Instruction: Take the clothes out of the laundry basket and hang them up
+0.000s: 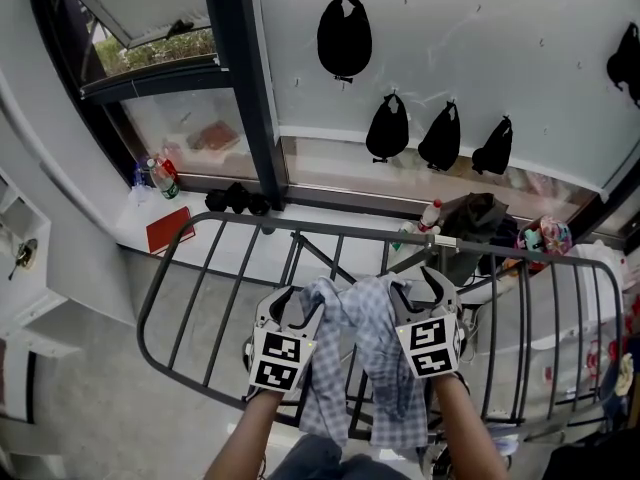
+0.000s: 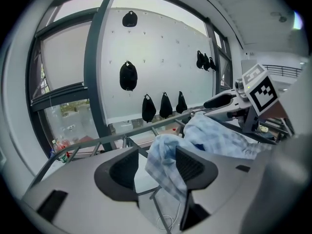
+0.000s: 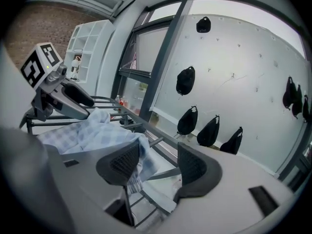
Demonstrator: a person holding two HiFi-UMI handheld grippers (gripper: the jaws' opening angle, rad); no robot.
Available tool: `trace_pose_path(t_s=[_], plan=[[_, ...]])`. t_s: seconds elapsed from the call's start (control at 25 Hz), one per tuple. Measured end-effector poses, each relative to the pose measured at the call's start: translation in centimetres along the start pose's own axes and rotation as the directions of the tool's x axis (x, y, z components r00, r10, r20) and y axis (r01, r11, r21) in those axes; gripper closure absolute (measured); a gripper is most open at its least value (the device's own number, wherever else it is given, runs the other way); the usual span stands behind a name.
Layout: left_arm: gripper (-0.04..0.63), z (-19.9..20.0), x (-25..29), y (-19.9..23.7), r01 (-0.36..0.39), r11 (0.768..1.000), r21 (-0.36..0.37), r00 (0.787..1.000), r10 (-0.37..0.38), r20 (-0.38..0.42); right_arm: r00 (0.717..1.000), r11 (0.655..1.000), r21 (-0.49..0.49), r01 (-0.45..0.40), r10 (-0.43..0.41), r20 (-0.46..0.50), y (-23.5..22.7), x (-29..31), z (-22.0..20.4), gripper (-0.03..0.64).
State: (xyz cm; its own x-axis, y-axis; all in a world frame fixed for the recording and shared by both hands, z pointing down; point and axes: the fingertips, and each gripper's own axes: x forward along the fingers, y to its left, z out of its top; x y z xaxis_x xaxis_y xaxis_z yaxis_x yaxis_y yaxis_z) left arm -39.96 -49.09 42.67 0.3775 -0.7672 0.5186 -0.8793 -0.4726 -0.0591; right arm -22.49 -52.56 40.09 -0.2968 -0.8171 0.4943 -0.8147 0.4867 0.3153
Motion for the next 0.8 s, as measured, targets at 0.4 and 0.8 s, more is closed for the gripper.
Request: trace_pose_path(t_s=[0.4,0.8], plan=[[0.35,1.1,-2.2,0.2,-0.01,1.0,-0.02,0.998,0.011,0.067,0.995,0.997,0.04,0.062,-0.065,0.074,-1.0,-2.6,1.9,0.367],[0.351,7.9,-4.9,-2.7,0.058,0.998,0.003,0.958,-0.056,0.28,0.944,0.979,0.17,0.116,-0.162,0.287,-4.1,-9.1,4.7,0.379]])
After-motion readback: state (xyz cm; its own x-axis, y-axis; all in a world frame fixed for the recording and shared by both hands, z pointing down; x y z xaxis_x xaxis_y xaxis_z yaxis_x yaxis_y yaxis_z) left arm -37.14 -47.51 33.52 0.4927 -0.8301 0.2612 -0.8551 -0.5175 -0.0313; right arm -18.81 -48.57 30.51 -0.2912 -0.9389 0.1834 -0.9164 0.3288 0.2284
